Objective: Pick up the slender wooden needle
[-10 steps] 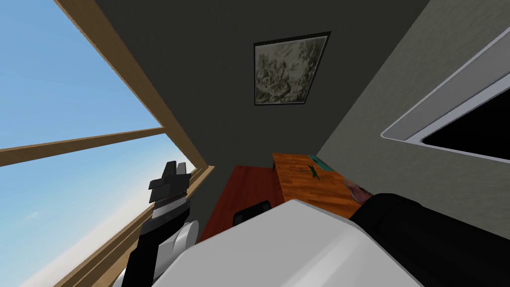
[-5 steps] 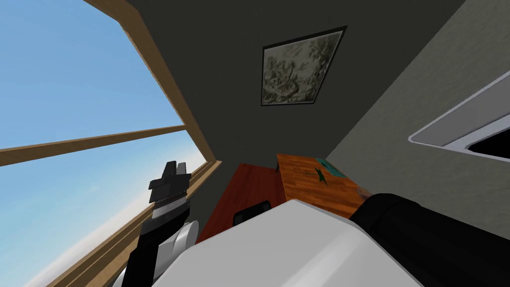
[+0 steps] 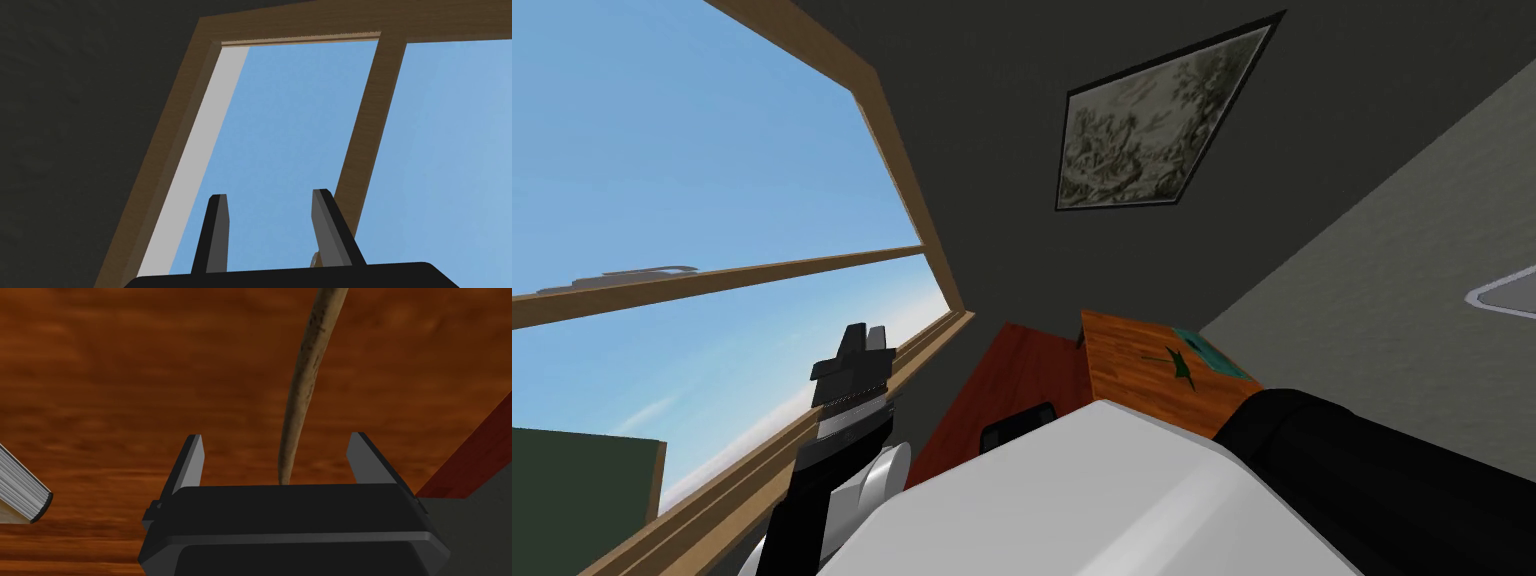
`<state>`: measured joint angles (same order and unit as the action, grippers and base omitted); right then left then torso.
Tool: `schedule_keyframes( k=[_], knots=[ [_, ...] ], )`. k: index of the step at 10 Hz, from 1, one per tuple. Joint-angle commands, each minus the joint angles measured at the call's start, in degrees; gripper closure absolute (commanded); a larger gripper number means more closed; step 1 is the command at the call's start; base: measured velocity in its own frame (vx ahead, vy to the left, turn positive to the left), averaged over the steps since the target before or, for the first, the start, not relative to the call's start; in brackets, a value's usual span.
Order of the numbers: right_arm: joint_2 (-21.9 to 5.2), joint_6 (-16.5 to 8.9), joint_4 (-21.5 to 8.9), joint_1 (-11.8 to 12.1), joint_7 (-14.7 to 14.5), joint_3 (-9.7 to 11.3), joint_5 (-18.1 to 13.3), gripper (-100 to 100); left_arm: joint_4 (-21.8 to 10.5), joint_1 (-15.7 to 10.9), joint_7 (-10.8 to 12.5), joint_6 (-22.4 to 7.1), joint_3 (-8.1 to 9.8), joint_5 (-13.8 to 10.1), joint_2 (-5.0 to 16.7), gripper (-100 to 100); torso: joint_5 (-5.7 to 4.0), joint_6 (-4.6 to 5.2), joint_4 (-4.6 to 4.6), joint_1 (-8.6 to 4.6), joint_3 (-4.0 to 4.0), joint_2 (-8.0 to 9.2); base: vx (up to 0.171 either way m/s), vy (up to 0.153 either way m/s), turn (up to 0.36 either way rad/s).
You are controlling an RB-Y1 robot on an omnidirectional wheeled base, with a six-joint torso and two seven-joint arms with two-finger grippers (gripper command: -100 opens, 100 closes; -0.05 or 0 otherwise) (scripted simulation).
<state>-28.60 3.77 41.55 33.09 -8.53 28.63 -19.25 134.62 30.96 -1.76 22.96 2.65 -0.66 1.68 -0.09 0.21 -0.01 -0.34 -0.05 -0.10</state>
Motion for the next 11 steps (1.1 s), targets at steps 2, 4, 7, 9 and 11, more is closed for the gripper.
schedule_keyframes(
  k=[2, 4, 7, 9, 11],
  knots=[
    [1.2, -0.4, -1.2, 0.1, -1.3, -0.4, 4.6, -100, 0.0, 0.0, 0.0, 0.0, 0.00, 0.0, 0.0, 0, 0.01, 0.02, 0.04, 0.04, 0.08, 0.11, -0.106, 0.027, 0.320],
    [1.2, -0.4, -1.2, 0.1, -1.3, -0.4, 6.9, -100, 0.0, 0.0, 0.0, 0.0, 0.02, 0.0, 0.0, 0, -0.02, 0.07, -0.03, -0.13, -0.11, -0.22, 0.000, -0.007, 0.006],
    [2.1, -3.0, 0.4, 1.5, -2.4, 1.2, 12.5, -100, 0.0, 0.0, 0.0, 0.0, 0.00, 0.0, 0.0, 0, 0.01, 0.03, 0.03, 0.03, 0.06, 0.09, -0.105, 0.037, 0.339],
    [2.9, -5.6, 2.1, 2.9, -3.4, 2.8, 16.0, -100, 0.0, 0.0, 0.0, 0.0, 0.02, 0.0, 0.0, 0, -0.03, 0.08, -0.03, -0.15, -0.10, -0.21, -0.056, 0.026, 0.204],
    [2.9, -5.6, 2.1, 2.9, -3.4, 2.8, 18.7, -100, 0.0, 0.0, 0.0, 0.0, 0.01, 0.0, 0.0, 0, 0.03, 0.04, 0.03, 0.07, 0.06, 0.08, -0.097, 0.051, 0.307]
  ],
)
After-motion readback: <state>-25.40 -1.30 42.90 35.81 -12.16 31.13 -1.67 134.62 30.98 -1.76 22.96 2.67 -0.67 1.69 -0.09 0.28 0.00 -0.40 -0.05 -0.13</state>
